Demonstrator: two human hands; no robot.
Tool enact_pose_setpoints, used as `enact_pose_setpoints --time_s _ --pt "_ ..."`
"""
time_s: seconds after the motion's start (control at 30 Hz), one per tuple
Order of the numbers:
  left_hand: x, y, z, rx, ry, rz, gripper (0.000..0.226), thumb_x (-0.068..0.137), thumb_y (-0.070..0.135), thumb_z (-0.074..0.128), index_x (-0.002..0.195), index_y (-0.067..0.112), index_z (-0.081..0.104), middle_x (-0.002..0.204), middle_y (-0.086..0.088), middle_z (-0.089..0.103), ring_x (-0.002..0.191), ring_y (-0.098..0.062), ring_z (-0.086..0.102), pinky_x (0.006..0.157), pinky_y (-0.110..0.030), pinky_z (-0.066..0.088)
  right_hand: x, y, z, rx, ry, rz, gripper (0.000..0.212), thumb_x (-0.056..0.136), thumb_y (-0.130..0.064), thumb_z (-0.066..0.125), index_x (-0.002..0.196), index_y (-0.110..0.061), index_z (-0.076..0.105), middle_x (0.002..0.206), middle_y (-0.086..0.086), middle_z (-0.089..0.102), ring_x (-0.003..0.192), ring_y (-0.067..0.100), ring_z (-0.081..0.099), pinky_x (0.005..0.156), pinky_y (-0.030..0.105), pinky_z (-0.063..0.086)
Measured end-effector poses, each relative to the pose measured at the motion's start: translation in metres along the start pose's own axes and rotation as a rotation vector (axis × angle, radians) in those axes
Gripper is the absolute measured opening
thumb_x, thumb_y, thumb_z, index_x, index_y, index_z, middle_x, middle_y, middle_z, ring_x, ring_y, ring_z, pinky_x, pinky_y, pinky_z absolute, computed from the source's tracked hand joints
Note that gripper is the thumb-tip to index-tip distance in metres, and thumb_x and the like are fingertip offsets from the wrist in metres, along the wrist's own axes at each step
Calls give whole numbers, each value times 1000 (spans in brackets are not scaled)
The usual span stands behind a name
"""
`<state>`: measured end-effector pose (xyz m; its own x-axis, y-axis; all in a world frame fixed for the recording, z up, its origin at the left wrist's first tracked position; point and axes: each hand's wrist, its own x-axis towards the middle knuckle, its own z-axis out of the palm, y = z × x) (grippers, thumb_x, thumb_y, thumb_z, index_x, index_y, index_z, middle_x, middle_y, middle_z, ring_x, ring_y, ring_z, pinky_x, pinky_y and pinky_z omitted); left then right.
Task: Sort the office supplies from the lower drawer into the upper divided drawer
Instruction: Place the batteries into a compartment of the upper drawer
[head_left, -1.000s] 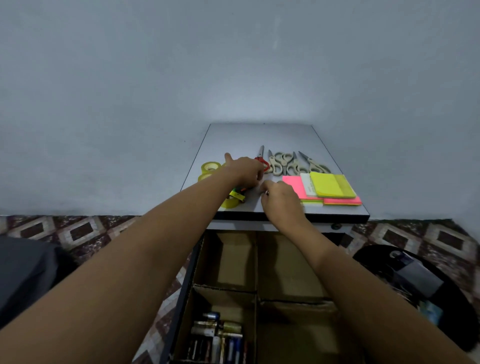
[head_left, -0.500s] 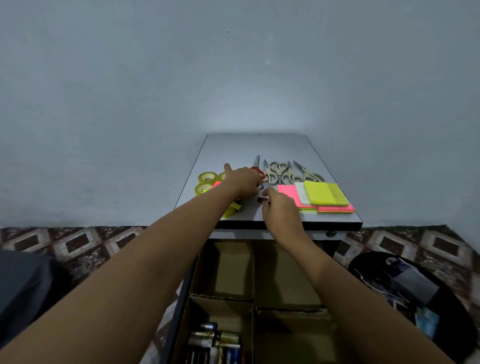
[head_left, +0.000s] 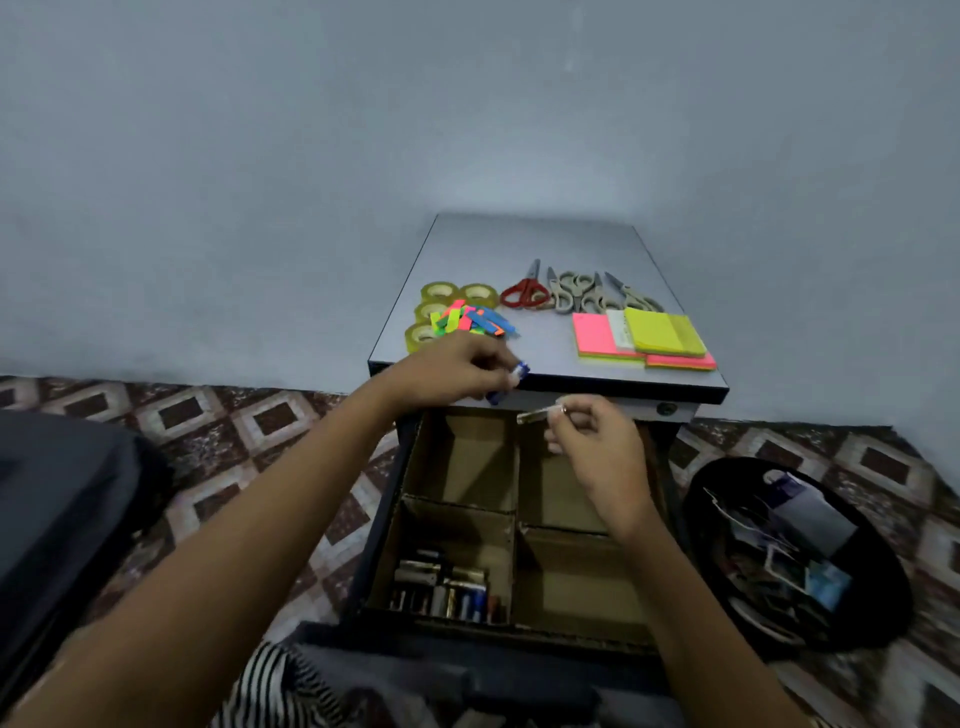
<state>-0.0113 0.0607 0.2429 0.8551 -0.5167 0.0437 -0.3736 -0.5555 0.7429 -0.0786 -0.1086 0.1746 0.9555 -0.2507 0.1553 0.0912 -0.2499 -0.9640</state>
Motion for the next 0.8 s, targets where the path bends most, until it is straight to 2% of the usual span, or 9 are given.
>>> enact_pose_setpoints --time_s 0.1,0.2,0.27,0.37,0.47,0.6,0.7,0.8 --pt "-37 -25 21 82 -134 -92 14 90 21 61 101 15 67 94 3 65 83 -4 58 72 -11 44 -41 26 10 -42 -76 79 13 89 -15 62 91 -27 61 87 -2 67 86 15 66 79 33 56" --pt "-57 -52 44 184 -248 -186 19 90 24 60 105 14 66 100 1 65 86 -6 58 79 -20 45 -67 47 26 -154 -94 119 11 89 -15 62 94 -24 62 87 -8 64 86 8 63 70 15 49" --pt "-64 -67 58 261 -302 -225 24 92 25 58 111 14 65 107 -1 64 91 -8 56 77 -19 43 -79 52 34 -242 -101 122 12 90 -17 60 100 -22 62 92 -9 62 84 -1 57 65 7 41" --pt "-69 -85 77 340 -355 -229 26 92 26 57 114 14 65 112 -4 65 95 -12 58 79 -20 42 -89 59 40 -329 -73 59 16 90 -16 59 106 -19 63 99 -6 63 90 1 57 73 6 40" --pt "-70 -97 93 369 -377 -233 26 92 21 56 114 10 65 114 -9 65 101 -20 60 85 -25 44 -93 62 42 -365 -31 19 21 91 -16 59 111 -16 63 103 -3 62 96 8 59 81 15 44" --pt "-67 -103 108 416 -377 -217 27 93 19 54 113 3 63 114 -15 64 103 -27 60 87 -30 44 -96 62 41 -404 -39 -45 22 91 -16 58 113 -15 62 105 -2 61 94 7 58 78 12 43" --pt "-65 -110 116 457 -380 -197 25 94 20 52 107 2 63 108 -17 65 98 -30 61 87 -38 48 -97 63 40 -412 -36 -58 23 91 -15 57 114 -14 62 106 -3 60 92 4 56 73 5 39" --pt "-64 -117 123 526 -351 -152 25 95 20 50 106 3 64 107 -17 66 96 -32 62 85 -40 49 -98 63 40 -402 -18 -51 24 92 -16 57 115 -14 63 107 -2 61 92 4 56 73 4 37"
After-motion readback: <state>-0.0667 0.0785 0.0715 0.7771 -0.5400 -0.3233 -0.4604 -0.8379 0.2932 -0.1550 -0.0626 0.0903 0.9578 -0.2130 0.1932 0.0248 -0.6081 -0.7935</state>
